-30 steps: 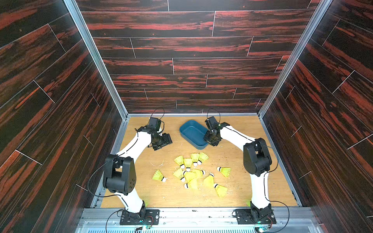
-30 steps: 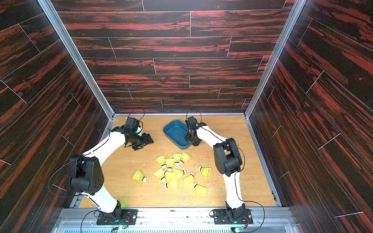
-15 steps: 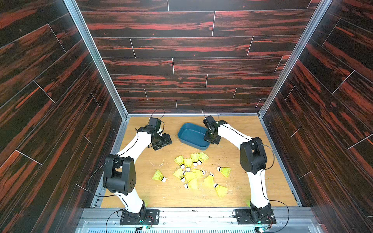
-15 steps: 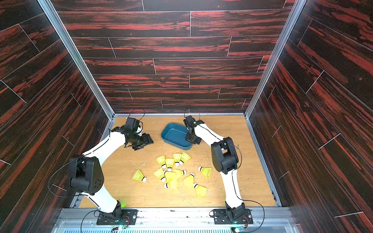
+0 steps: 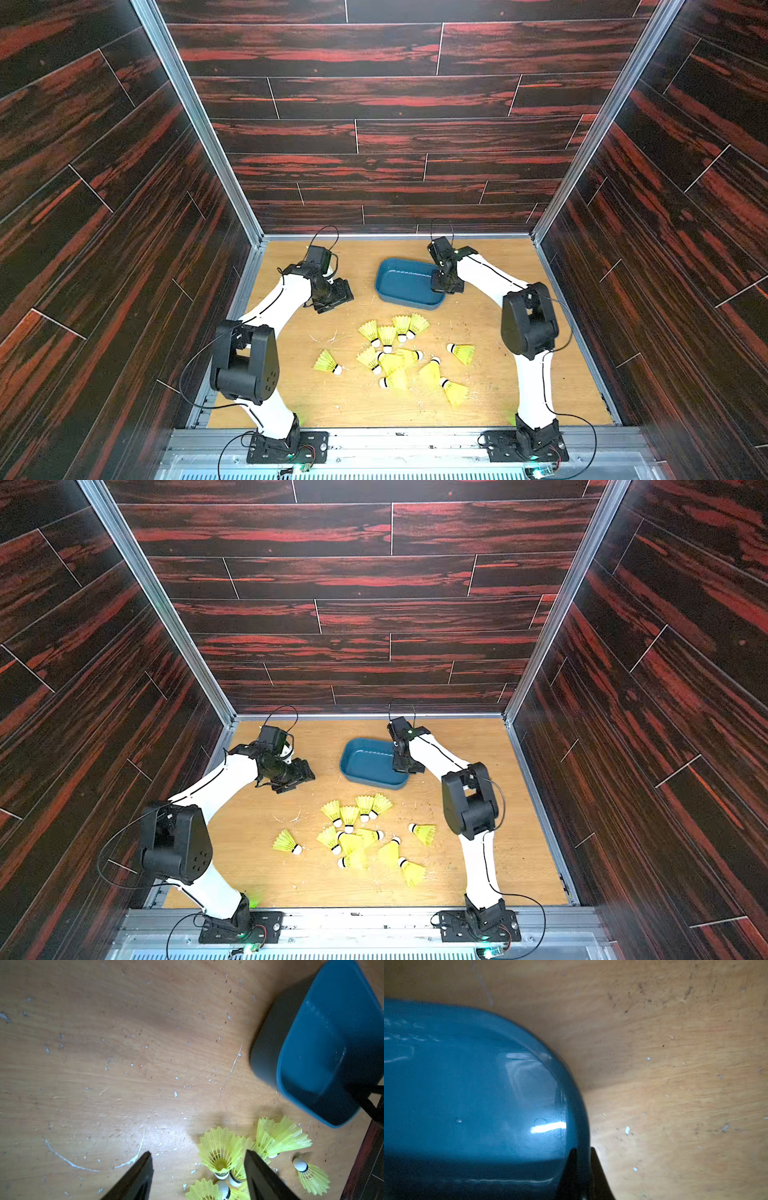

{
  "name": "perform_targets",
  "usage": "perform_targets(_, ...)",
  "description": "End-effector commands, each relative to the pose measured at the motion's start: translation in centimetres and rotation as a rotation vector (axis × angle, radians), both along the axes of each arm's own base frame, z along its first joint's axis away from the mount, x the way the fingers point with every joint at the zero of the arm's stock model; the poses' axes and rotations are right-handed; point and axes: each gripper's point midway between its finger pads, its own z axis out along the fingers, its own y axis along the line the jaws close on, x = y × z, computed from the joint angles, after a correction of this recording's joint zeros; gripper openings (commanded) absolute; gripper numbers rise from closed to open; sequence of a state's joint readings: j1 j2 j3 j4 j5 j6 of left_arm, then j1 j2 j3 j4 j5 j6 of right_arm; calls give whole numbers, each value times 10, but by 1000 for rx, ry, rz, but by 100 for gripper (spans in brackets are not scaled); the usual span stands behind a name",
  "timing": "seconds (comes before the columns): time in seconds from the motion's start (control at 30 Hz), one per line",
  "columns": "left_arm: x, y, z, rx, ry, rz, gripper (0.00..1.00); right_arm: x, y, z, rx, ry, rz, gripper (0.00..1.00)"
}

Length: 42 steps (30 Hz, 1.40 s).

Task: Put the shuttlecocks into the storage box
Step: Adjust the storage box at the center of the board.

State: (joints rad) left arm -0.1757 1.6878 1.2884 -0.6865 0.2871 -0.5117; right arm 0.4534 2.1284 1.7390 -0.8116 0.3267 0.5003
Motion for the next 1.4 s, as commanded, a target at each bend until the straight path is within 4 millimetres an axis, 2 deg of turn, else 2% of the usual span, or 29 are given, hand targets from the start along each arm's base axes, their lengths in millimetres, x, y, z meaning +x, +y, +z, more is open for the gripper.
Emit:
perform_targets(0.0,-10,-2,8,-2,-15,-26,73,-18,-6,-6,-56,53,141,0)
perform_targets(0.53,-25,-9,0,9,6,-54,72,-31,11,-16,-4,119,243,0)
perform_targets(0.8,-31,-10,-3,19,11,-61,73,-38,9,-24,-15,139,226,0)
perform_targets(0.87,-32,-10,-4,21,13,-62,73,-38,8,-22,-19,133,219,10)
perform_targets(1.0,-31,-10,-3,23,9,-64,73,-35,4,-13,-30,105,193,39)
perform_targets(1.07,-31,-11,-2,25,7,-67,73,-33,2,-7,-35,91,175,48)
perform_targets(1.2,-31,-10,-2,27,5,-66,73,-31,-3,8,-36,53,134,57)
perform_targets(1.37,-32,-12,0,32,1,-75,73,-31,-9,34,-25,-1,76,60)
